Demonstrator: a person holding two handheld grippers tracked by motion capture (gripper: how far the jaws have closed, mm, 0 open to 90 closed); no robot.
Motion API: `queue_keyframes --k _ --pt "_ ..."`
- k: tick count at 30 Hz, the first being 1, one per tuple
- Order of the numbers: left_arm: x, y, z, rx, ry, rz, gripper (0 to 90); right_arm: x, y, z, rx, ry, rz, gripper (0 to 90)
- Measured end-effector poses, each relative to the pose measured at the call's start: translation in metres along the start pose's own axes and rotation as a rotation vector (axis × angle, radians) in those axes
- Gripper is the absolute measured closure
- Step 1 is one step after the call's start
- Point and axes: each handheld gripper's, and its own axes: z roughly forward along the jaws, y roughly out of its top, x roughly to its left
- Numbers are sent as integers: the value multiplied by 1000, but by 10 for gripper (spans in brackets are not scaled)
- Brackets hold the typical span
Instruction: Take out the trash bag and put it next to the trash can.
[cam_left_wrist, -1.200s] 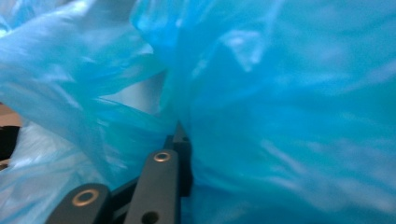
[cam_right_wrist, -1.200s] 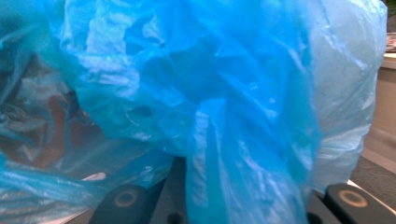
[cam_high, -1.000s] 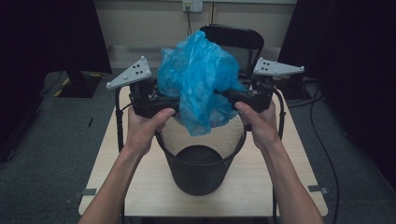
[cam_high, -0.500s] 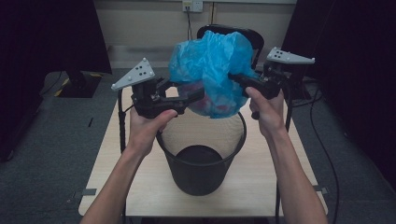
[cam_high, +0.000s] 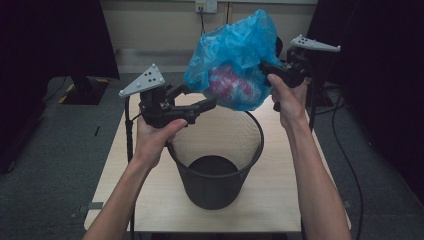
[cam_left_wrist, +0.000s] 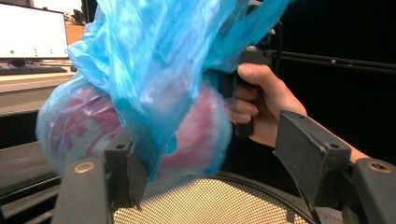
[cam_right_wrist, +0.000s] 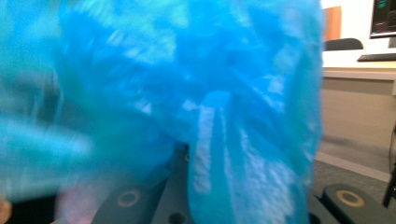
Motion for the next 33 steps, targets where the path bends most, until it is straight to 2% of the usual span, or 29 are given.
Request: queue_keyframes --k 6,10,16,22,24,26,31,33 --pt "1 -5 -4 19 2 4 289 -25 0 4 32 -80 12 896" --pt "3 -8 -8 23 4 0 284 -41 -10 4 48 -124 28 896" --pt "7 -15 -14 35 12 -9 284 -55 -31 1 103 -198 31 896" --pt "13 -31 -27 41 35 -36 271 -67 -65 -5 146 -236 53 897" --pt "14 -37 -32 61 63 -42 260 -71 -80 -6 164 -252 59 896" --pt "17 -44 -38 55 75 -55 230 -76 -95 -6 180 -263 73 897" --pt "19 -54 -51 70 92 -47 192 -88 -132 -8 224 -289 103 896" --pt "20 -57 -58 73 113 -38 170 -91 -146 -10 246 -302 111 896"
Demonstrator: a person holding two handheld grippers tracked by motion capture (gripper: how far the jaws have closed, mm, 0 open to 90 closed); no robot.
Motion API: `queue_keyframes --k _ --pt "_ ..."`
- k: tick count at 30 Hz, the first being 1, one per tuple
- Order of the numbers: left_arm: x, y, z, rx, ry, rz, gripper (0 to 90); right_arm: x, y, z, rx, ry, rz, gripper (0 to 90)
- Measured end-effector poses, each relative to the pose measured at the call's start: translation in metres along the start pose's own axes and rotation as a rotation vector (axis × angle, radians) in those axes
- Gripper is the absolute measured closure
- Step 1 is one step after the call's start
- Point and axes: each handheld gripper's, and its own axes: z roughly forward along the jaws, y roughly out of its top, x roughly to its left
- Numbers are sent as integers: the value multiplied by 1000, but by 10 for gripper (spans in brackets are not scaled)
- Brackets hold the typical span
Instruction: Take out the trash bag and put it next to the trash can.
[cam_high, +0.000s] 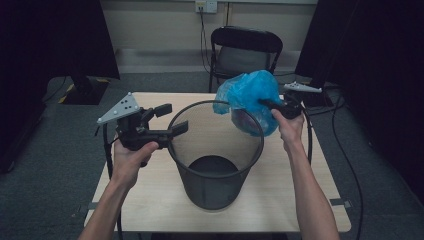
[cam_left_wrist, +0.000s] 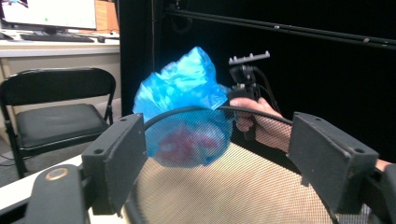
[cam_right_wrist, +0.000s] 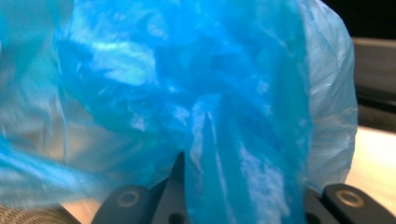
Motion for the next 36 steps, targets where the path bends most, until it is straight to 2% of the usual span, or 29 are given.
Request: queue_keyframes --k 1,8,10,12,17,21,22,26,28,30,32,36 --pt "1 -2 -3 -6 -5 -10 163 -2 -7 1 10 -1 5 896" --pt "14 -24 -30 -37 31 -67 155 -15 -59 7 75 -56 18 896" --pt "19 -31 -37 -39 52 -71 155 -17 -73 8 74 -53 39 895" --pt "24 -38 -42 -17 66 -79 154 -18 -84 9 78 -47 39 895" --pt "34 -56 -54 -5 88 -111 154 -9 -104 18 122 -23 31 894" --pt "41 -75 -58 51 114 -114 152 -6 -110 30 126 -27 43 893" --pt "43 -80 -59 61 107 -123 152 -6 -110 34 126 -33 47 893" --pt "50 -101 -53 142 146 -129 152 -5 -105 48 132 -42 47 891" --pt "52 -111 -50 174 149 -145 154 -4 -102 55 131 -53 47 888" --pt "51 -121 -47 204 149 -142 154 -4 -98 60 132 -59 32 877" --pt "48 -134 -43 249 192 -134 154 -3 -95 63 131 -67 23 863" --pt "41 -165 -32 353 204 -117 155 -1 -90 60 113 -40 30 761"
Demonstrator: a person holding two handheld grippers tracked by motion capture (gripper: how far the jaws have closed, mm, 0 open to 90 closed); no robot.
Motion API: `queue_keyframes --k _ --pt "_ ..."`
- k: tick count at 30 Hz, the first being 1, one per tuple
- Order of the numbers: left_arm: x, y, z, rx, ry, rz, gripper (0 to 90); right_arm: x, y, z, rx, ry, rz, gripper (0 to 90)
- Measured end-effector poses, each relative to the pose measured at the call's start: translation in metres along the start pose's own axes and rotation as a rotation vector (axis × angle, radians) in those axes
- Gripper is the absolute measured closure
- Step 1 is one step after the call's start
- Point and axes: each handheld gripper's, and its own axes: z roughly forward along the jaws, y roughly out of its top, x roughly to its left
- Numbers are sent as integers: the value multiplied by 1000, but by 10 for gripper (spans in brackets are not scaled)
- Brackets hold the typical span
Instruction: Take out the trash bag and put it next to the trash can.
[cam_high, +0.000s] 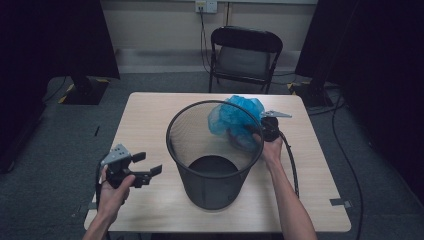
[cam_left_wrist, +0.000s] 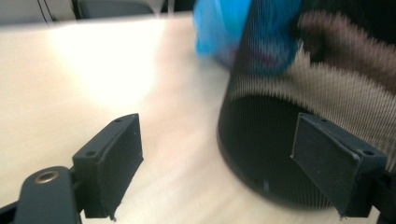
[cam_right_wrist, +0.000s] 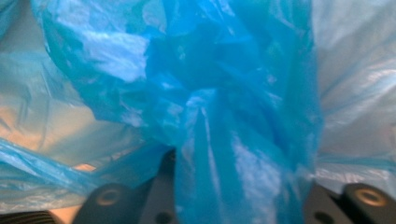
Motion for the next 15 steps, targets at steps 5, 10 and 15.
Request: queue_keyframes --k 5,10,15 --pt "-10 -28 26 139 15 31 161 6 6 -14 -25 2 7 555" --pt "-14 -44 46 237 54 70 164 12 9 -28 -50 1 18 357" --pt "-16 -53 57 278 118 131 157 14 10 -42 -63 -1 24 221"
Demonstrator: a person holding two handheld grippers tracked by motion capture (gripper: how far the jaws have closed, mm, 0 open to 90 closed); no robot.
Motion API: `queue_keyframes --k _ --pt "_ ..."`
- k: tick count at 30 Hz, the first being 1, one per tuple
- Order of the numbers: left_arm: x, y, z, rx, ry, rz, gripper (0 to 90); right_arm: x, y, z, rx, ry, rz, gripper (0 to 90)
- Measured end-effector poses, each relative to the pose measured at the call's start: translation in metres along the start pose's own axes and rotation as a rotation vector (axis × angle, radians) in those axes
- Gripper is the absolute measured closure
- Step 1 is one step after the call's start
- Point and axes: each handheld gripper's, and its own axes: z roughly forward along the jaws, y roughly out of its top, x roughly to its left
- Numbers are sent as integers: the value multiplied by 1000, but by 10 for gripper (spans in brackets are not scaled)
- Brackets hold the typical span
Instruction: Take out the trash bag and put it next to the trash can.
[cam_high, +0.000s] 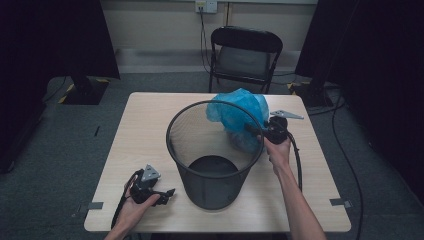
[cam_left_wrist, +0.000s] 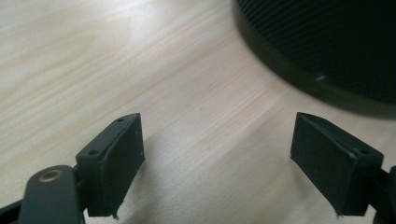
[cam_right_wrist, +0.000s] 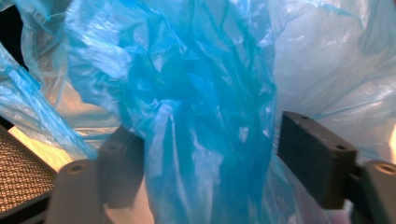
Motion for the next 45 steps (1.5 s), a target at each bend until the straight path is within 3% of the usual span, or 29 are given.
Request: queue_keyframes --k 3,6,12,23,32,45 --pt "-1 0 1 -5 15 -2 157 3 2 -8 -1 -12 -7 167" --pt "-1 -2 3 -27 22 -9 117 5 5 -17 -12 -11 -15 166" --pt "-2 -1 5 -21 34 -19 95 8 9 -39 -40 -19 -32 162" --pt "-1 0 7 -17 44 -37 50 9 -2 -75 -41 -6 -32 162" --pt "-1 0 7 -15 45 -39 46 19 -23 -102 -15 11 -29 161" --pt "1 0 7 -10 48 -37 40 27 -72 -118 66 -13 -33 162"
